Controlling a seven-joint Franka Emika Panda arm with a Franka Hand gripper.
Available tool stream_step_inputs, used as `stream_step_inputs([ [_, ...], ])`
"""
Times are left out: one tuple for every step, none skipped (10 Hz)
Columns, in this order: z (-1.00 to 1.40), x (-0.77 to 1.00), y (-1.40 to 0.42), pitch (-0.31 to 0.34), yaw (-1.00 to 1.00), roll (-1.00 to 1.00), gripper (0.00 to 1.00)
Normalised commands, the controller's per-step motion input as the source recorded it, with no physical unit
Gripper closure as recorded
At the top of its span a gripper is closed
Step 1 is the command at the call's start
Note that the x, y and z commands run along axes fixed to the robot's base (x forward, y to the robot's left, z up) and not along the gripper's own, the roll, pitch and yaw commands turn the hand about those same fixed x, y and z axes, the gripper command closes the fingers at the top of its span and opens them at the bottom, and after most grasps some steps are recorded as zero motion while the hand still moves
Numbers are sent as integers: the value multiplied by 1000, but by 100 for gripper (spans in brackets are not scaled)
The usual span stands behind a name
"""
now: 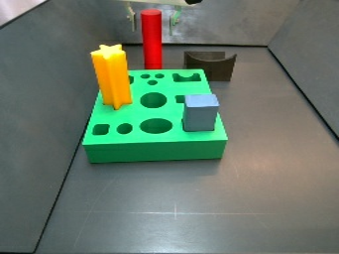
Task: Pick up the round object. Move up. Move to above the board. Insert the round object.
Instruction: Pick up the round object.
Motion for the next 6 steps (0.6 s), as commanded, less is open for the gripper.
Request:
stream_step_inputs([
  [0,0,0,0,0,0,100],
  [0,0,0,0,0,0,100],
  [0,0,0,0,0,0,100],
  [0,0,0,0,0,0,100],
  [0,0,0,0,0,0,100],
  [0,0,0,0,0,0,100],
])
